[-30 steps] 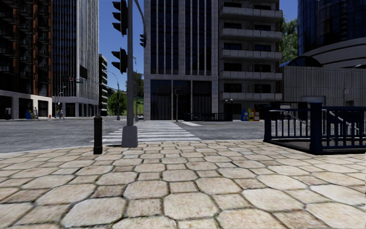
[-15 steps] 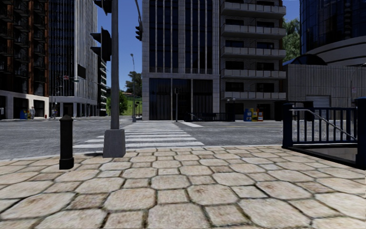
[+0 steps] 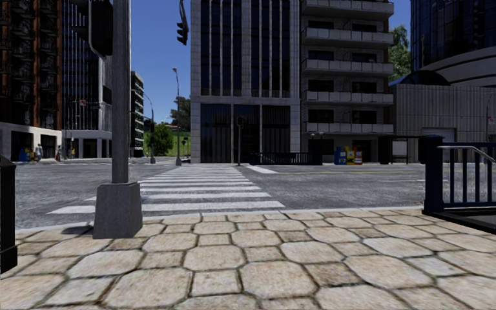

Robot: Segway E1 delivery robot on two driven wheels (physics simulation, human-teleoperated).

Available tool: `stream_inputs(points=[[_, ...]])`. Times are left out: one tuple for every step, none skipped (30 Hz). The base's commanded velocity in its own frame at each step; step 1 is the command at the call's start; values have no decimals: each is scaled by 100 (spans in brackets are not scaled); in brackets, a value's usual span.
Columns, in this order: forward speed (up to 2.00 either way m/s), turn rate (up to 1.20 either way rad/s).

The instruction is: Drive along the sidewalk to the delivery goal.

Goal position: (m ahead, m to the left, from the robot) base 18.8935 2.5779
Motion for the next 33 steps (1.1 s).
stream_inputs(points=[[200, 0], [200, 0], [200, 0], [200, 0], [200, 0], [200, 0], [200, 0], [200, 0], [200, 0], [200, 0], [200, 0], [200, 0], [200, 0], [200, 0], [200, 0], [200, 0], [200, 0], [200, 3], [200, 5], [200, 5], [200, 6], [200, 7], [200, 14], [200, 22], [200, 24], [200, 24], [200, 29], [200, 35], [200, 37], [200, 38], [200, 38], [200, 38], [200, 38]])
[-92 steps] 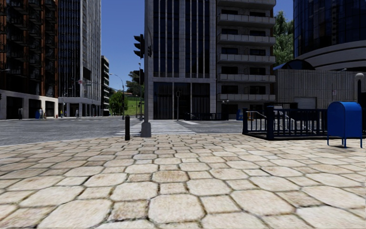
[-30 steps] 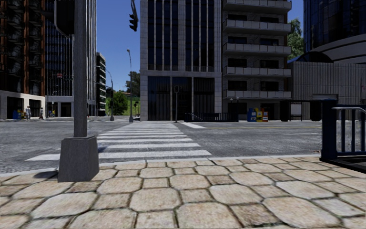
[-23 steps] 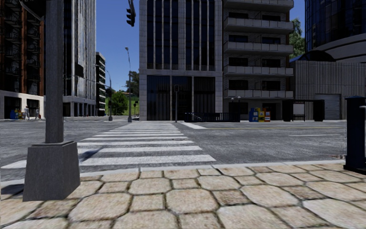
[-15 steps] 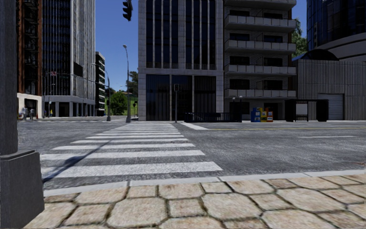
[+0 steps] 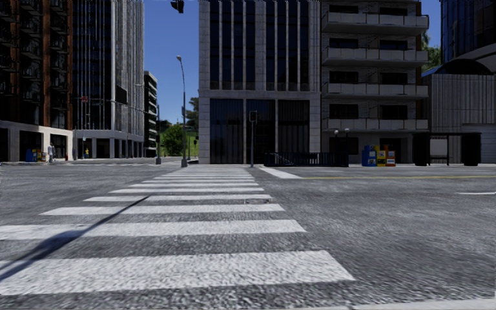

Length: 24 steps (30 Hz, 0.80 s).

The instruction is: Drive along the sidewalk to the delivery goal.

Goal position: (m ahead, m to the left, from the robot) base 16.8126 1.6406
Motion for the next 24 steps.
stream_inputs(points=[[200, 38], [200, 38], [200, 38], [200, 38], [200, 24], [200, 5], [200, 0], [200, 0], [200, 0], [200, 0], [200, 0], [200, 0], [200, 0], [200, 0], [200, 0], [200, 0], [200, 0], [200, 7], [200, 33], [200, 47], [200, 47], [200, 49], [200, 5], [200, 1]])
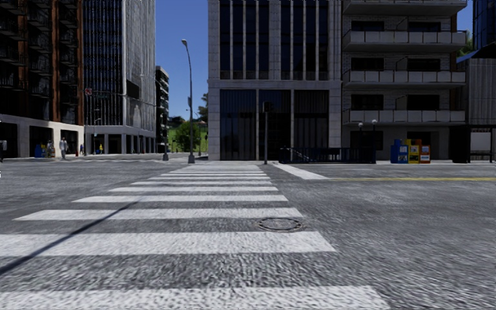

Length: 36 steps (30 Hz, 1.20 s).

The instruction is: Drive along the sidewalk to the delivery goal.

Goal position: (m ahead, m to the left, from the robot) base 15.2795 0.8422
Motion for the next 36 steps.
stream_inputs(points=[[200, 0], [200, 0], [200, 0], [200, 0], [200, 0], [200, 0], [200, 0], [200, 0], [200, 0], [200, 0], [200, 0], [200, 0], [200, 2], [200, 2], [200, 11], [200, 24], [200, 28], [200, 28], [200, 29], [200, 29], [200, 29], [200, 14], [200, 4], [200, 4], [200, 0], [200, 0], [200, 0], [200, 0], [200, 0], [200, 0], [200, 0], [200, 0], [200, 0], [200, 0], [200, 7], [200, 32]])
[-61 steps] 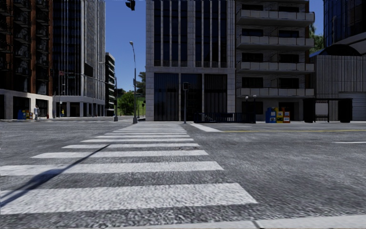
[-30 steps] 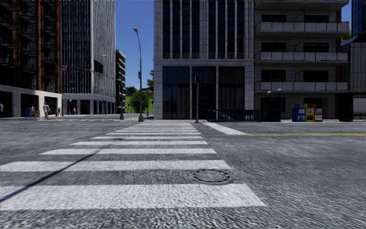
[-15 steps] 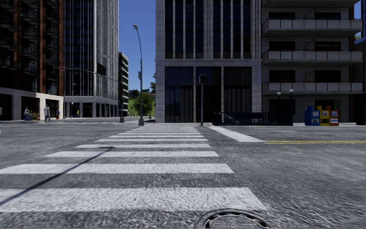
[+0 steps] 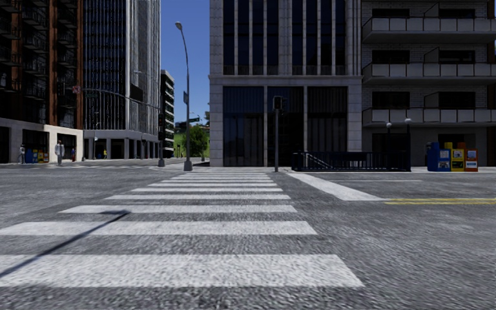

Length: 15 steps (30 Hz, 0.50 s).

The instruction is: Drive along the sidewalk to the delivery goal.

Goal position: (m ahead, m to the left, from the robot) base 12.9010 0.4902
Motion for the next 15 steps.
stream_inputs(points=[[200, 46], [200, 50], [200, 50], [200, 51], [200, 38], [200, 1], [200, 0], [200, 0], [200, 0], [200, 0], [200, 0], [200, 0], [200, 0], [200, 0], [200, 0]])
